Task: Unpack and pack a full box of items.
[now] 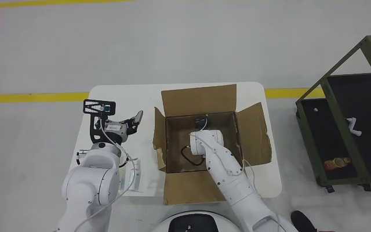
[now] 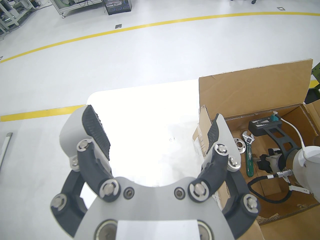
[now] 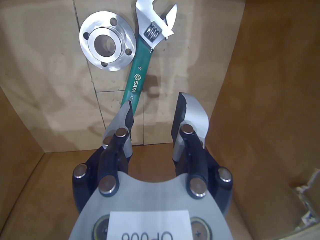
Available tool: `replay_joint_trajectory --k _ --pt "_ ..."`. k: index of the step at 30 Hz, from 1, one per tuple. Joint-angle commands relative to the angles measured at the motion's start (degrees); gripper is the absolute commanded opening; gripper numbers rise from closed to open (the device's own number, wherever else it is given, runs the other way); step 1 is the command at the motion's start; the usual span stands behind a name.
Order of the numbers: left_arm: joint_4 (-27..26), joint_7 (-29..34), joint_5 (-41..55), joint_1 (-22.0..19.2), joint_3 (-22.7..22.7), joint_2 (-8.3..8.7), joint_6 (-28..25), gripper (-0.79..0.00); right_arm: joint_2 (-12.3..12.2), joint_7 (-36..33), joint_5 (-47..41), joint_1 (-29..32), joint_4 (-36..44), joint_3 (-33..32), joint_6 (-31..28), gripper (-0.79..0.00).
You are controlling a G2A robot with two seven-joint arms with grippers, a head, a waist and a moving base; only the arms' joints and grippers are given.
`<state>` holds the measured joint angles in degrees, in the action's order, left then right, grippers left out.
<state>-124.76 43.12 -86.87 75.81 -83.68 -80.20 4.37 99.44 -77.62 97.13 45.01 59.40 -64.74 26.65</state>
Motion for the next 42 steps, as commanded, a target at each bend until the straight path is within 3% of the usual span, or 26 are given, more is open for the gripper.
replay_joint_trajectory --k 1,3,6,42 --pt "0.0 0.0 0.0 0.0 0.0 0.0 0.0 0.0 0.4 0.7 -0.5 -0.4 -1.3 -0.6 0.7 -0.394" --pt "0.0 0.0 0.0 0.0 0.0 0.0 0.0 0.0 0.7 1.1 -0.9 -0.8 -2.2 -0.8 1.2 -0.363" --pt "0.0 0.0 0.0 0.0 0.0 0.0 0.0 0.0 1.3 1.5 -1.5 -1.2 -3.3 -0.8 1.5 -0.403" --pt "0.0 0.0 0.0 0.0 0.0 0.0 0.0 0.0 3.5 8.0 -4.5 -4.7 -13.4 -1.2 2.2 -0.428"
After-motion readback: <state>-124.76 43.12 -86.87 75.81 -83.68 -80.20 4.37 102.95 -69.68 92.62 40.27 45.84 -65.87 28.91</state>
